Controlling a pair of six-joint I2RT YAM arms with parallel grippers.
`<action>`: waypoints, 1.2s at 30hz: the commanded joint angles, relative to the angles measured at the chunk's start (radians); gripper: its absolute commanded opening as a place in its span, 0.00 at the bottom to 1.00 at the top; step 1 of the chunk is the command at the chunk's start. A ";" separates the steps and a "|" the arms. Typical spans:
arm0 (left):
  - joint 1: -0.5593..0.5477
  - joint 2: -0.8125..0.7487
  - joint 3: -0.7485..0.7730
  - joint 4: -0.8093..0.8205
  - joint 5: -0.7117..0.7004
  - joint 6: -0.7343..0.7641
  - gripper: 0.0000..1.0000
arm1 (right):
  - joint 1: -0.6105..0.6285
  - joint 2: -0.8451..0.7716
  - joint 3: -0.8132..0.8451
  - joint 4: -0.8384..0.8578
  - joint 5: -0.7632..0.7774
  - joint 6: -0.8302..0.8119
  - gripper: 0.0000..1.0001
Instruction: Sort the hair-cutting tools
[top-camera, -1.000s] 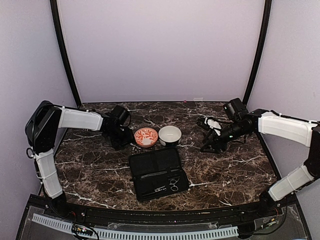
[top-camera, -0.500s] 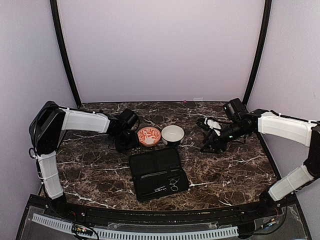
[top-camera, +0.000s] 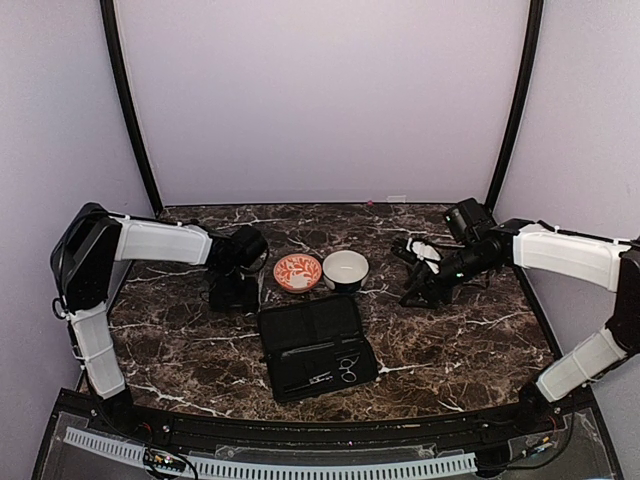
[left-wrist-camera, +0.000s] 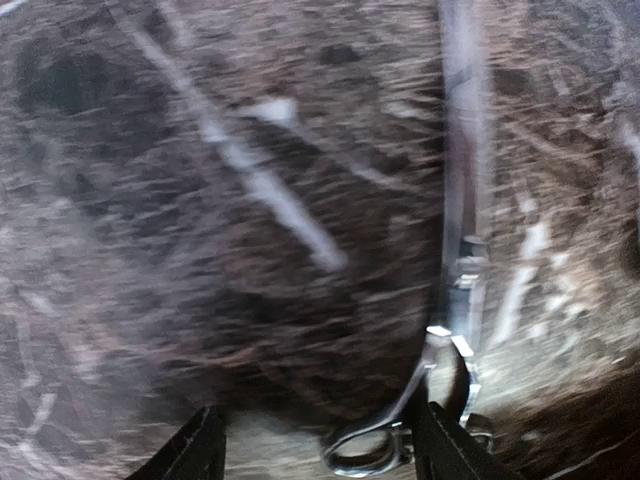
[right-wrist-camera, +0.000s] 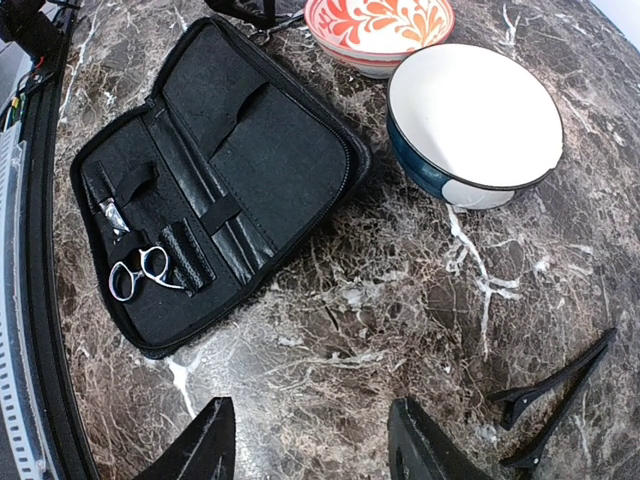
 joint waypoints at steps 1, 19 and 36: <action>0.069 -0.097 -0.071 -0.141 -0.083 0.067 0.65 | 0.012 0.013 0.017 -0.001 0.007 -0.007 0.51; 0.106 -0.348 -0.092 -0.090 0.102 0.499 0.35 | 0.053 0.038 0.028 -0.009 0.030 -0.010 0.49; 0.164 -0.082 0.068 -0.128 0.083 0.548 0.57 | 0.064 0.035 0.023 -0.020 0.058 -0.024 0.45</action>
